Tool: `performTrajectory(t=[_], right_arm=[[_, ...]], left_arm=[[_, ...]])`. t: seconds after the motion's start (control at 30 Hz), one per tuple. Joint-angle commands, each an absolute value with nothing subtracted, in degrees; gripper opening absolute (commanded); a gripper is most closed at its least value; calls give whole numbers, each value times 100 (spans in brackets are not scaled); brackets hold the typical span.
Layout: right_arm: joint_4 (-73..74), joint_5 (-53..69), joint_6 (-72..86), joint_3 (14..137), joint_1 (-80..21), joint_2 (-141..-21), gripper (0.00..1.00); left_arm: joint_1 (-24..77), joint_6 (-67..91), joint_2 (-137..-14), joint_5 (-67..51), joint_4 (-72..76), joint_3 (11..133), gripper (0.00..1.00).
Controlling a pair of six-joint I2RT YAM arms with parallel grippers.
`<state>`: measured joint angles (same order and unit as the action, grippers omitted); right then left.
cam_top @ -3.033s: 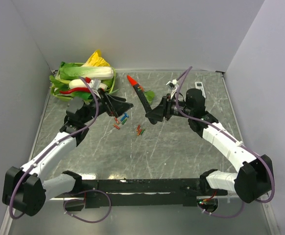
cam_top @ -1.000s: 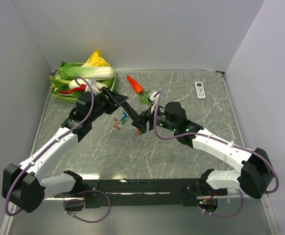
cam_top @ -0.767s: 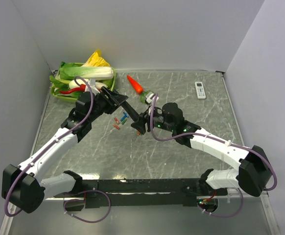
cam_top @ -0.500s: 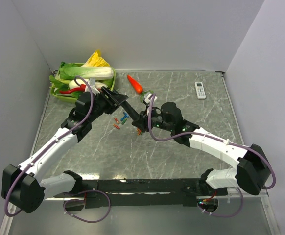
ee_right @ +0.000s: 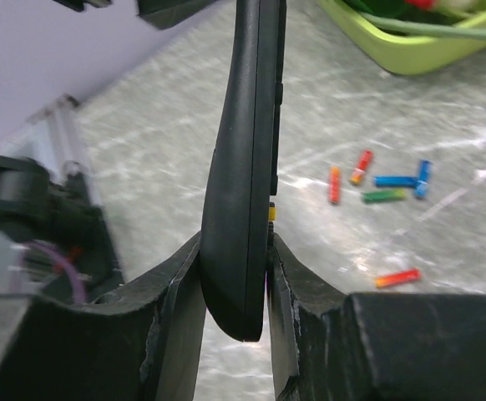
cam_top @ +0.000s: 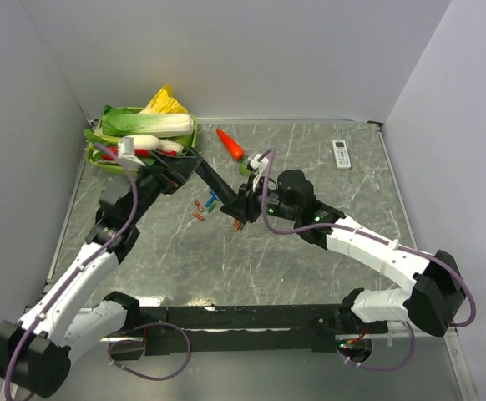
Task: Load the batteries into the remote control
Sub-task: Adjust the remote control.
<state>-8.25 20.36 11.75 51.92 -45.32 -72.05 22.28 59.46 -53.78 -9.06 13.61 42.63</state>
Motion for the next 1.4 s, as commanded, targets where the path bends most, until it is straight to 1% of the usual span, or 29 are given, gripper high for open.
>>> performTrajectory(t=[0.0, 0.1, 0.13, 0.17, 0.23, 0.27, 0.33, 0.37, 0.47, 0.53, 0.63, 0.73, 0.87, 1.0, 1.13, 1.17, 1.23, 1.27, 1.33, 1.37], right_arm=[[-1265, 2697, 1976, 5713, -4351, -6812, 0], [-1642, 3259, 2530, 5713, -4131, -6785, 0], [-1974, 3617, 2697, 5687, -4061, -6803, 0], [-2169, 3847, 3098, 5660, -3965, -6864, 0], [-2617, 4208, 3496, 5582, -3771, -6934, 0], [-2950, 4497, 3776, 5564, -3718, -7013, 0], [-3076, 4684, 3876, 5607, -3700, -7066, 0], [-3172, 4841, 3937, 5634, -3691, -7110, 0], [-3479, 5071, 4183, 5677, -3691, -7233, 0], [-3568, 5282, 4254, 5730, -3700, -7347, 0], [-3744, 5405, 4403, 5722, -3691, -7426, 0], [-3726, 5536, 4421, 5765, -3691, -7505, 0], [-3709, 5555, 4421, 5748, -3700, -7515, 0], [-3735, 5563, 4430, 5731, -3700, -7515, 0], [-3709, 5581, 4430, 5713, -3683, -7541, 0], [-3709, 5598, 4438, 5695, -3700, -7541, 0], [-3718, 5607, 4473, 5678, -3700, -7559, 0], [-3726, 5607, 4491, 5669, -3691, -7559, 0], [-3727, 5625, 4483, 5651, -3691, -7559, 0], [-3700, 5616, 4465, 5634, -3691, -7567, 0]], left_arm=[[1785, 5467, -4773, -1555, 2855, 3772, 90], [1653, 5221, -4553, -1941, 3348, 3587, 94], [1609, 5203, -4535, -2108, 3436, 3551, 95], [1582, 5212, -4526, -2222, 3680, 3516, 96], [1564, 5317, -4544, -2460, 4050, 3419, 97], [1556, 5396, -4605, -2678, 4513, 3384, 98], [1564, 5633, -4737, -2908, 4885, 3401, 99], [1564, 5721, -4911, -3170, 5069, 3436, 99], [1600, 6011, -5307, -3471, 5475, 3612, 99], [1626, 6327, -5466, -3551, 5975, 3630, 99], [1687, 6653, -5791, -3700, 6345, 3770, 98], [1722, 6951, -6020, -3753, 6809, 3850, 96], [1740, 7180, -6143, -3779, 6970, 3990, 91], [1837, 7259, -6196, -3797, 6969, 4026, 88], [1916, 7479, -6258, -3770, 7207, 3920, 81], [1916, 7488, -6293, -3814, 7216, 3929, 77], [1942, 7488, -6302, -3823, 7216, 3911, 73], [1951, 7471, -6310, -3823, 7198, 3911, 68], [1960, 7409, -6293, -3832, 7128, 3902, 61], [1960, 7392, -6276, -3841, 7093, 3902, 52]])
